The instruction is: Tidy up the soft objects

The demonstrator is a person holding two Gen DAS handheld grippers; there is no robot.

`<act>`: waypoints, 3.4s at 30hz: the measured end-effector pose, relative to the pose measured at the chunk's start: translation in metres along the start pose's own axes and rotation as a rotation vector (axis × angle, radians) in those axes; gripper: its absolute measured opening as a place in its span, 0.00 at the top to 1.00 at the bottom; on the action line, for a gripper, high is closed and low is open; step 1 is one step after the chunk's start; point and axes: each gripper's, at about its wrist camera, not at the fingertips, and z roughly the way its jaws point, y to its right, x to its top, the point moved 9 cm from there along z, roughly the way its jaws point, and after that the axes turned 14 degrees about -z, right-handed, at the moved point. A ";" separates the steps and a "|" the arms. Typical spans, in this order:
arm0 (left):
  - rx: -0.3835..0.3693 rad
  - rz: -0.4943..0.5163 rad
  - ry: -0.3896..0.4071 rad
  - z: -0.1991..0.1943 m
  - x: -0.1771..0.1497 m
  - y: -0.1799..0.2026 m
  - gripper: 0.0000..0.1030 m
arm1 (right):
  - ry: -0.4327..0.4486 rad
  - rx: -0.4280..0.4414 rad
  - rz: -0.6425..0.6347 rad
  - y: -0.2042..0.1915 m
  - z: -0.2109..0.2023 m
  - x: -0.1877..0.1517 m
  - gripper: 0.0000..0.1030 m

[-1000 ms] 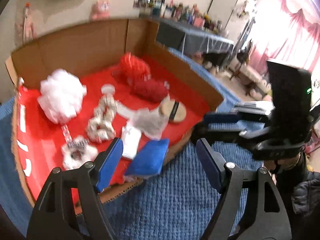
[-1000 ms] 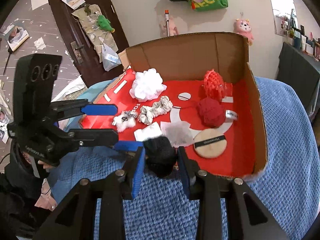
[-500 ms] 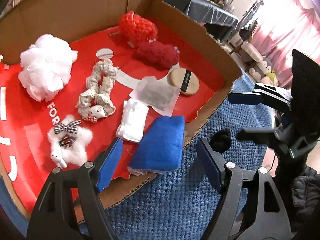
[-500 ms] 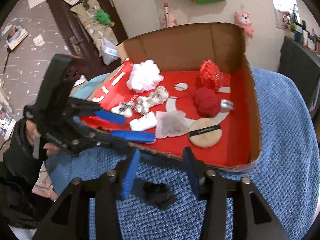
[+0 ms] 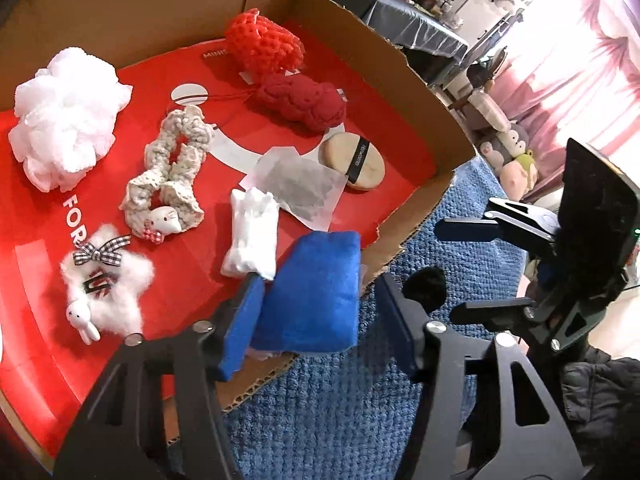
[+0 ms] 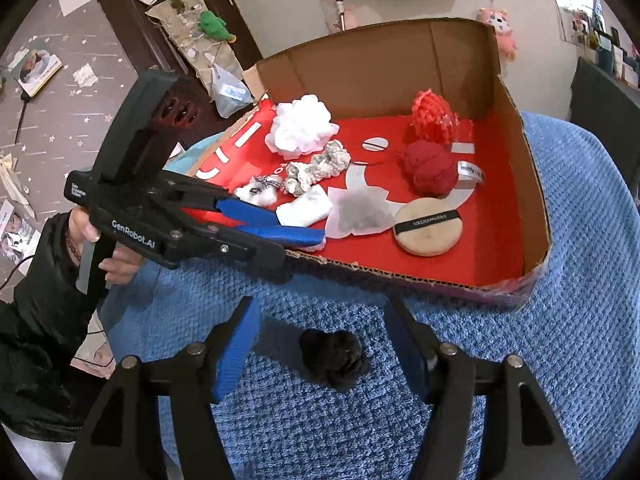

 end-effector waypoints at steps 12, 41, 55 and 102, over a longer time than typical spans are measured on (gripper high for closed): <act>-0.002 0.020 0.042 -0.015 -0.002 0.008 0.65 | 0.011 0.019 0.026 0.003 0.001 0.001 0.34; 0.232 0.040 0.471 -0.062 -0.097 -0.014 0.34 | 0.027 -0.114 -0.002 -0.021 -0.001 -0.042 0.21; 0.360 0.029 0.374 -0.024 -0.089 -0.033 0.55 | -0.019 -0.326 -0.076 -0.011 0.019 -0.034 0.32; 0.335 -0.048 0.179 0.003 0.185 -0.063 0.69 | -0.153 -0.164 -0.118 0.082 0.108 0.144 0.66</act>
